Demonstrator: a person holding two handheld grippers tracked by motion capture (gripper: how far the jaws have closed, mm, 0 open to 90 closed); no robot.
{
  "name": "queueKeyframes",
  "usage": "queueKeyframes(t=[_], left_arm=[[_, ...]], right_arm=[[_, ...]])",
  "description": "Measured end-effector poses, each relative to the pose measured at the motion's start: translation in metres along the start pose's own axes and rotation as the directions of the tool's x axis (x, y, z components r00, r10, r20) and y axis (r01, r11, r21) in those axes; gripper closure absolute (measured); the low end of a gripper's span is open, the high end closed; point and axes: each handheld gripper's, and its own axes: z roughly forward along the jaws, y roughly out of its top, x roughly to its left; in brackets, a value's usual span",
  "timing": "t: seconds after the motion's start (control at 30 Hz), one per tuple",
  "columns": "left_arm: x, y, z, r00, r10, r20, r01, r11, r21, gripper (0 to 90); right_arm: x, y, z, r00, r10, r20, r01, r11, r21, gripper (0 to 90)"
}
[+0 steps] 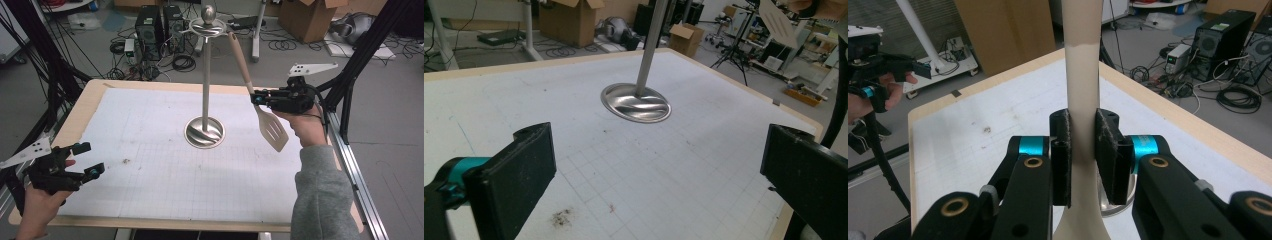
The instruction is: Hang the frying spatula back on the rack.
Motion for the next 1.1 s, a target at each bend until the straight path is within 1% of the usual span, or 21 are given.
queueKeyframes(t=[0.53,0.73,1.1], left_arm=[[-0.001,-0.001,-0.002,1.0000,-0.003,-0.005,0.003,1.0000,-0.003,1.8],[-0.001,-0.002,-0.004,1.0000,-0.002,-0.009,0.002,1.0000,-0.003,1.8],[-0.002,-0.002,-0.006,0.9999,-0.004,-0.013,0.004,1.0000,-0.004,1.7]], right_arm=[[-0.001,-0.001,0.014,1.0000,0.005,-0.009,-0.005,1.000,0.013,78.0],[-0.002,-0.002,0.020,0.9998,0.003,-0.020,-0.003,1.000,0.011,78.0],[-0.003,-0.002,0.030,0.9998,0.003,-0.021,-0.003,1.000,0.009,77.9]])
